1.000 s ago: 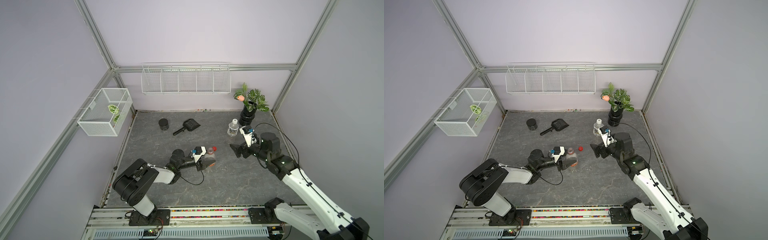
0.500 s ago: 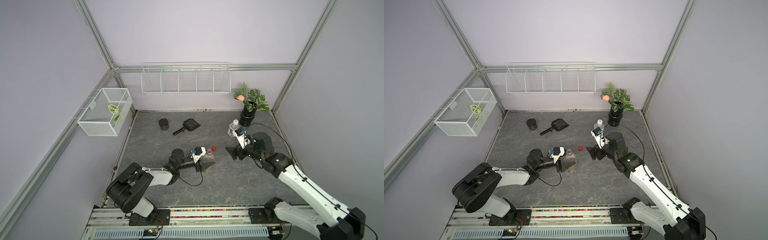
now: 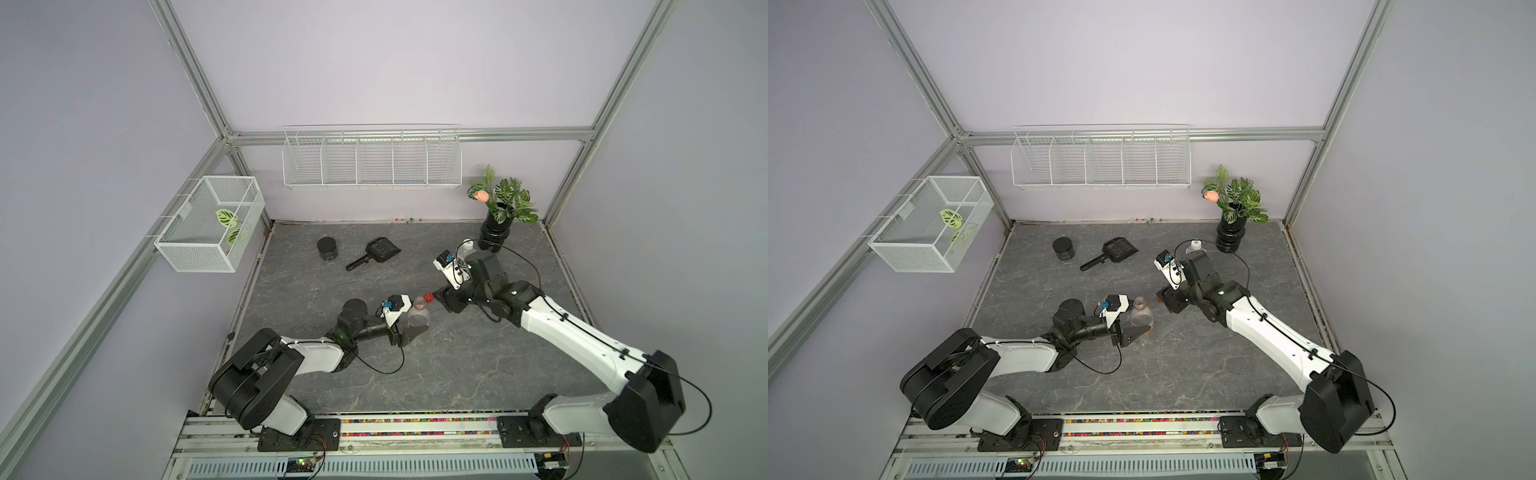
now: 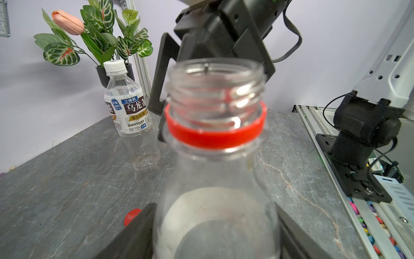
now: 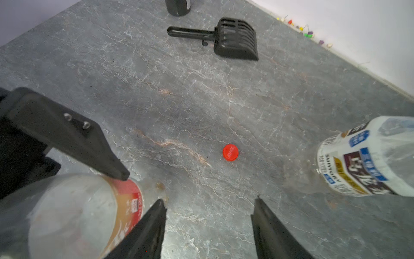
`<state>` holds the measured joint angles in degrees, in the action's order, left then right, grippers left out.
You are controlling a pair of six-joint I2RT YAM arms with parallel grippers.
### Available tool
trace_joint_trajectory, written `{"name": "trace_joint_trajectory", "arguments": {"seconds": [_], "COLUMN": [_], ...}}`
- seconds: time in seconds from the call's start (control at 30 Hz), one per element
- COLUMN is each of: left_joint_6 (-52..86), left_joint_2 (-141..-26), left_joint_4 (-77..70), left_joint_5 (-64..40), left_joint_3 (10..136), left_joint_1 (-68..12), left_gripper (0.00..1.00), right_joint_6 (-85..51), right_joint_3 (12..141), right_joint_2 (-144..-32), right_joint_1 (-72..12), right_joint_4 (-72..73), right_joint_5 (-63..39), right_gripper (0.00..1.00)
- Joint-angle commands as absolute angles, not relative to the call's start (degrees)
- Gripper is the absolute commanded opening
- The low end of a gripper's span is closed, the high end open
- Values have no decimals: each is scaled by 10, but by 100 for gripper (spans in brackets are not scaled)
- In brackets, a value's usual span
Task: Screw on the bottle caps
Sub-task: Move the bottle cap to the center of the board.
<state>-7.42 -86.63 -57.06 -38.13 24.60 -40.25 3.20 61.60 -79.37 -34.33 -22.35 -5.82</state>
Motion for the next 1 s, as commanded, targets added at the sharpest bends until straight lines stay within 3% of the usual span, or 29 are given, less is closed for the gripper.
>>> {"name": "trace_joint_trajectory", "arguments": {"seconds": [0.0, 0.5, 0.97], "left_joint_6": [-76, -71, -58], "left_joint_2": [-856, -859, -872], "left_joint_4": [-570, -561, -568], "left_joint_5": [-374, -376, -383], "left_joint_3": [236, 240, 243], "left_joint_1": [-403, -403, -403], "left_gripper": [77, 77, 77], "right_joint_6": [4, -122, -166], "right_joint_3": [640, 781, 814], "right_joint_2": [-840, -1094, -1182], "right_joint_1": [-348, -362, -355], "right_joint_4": [-217, -280, -250], "right_joint_5": [-54, 83, 79], "right_gripper": [63, 55, 43]}}
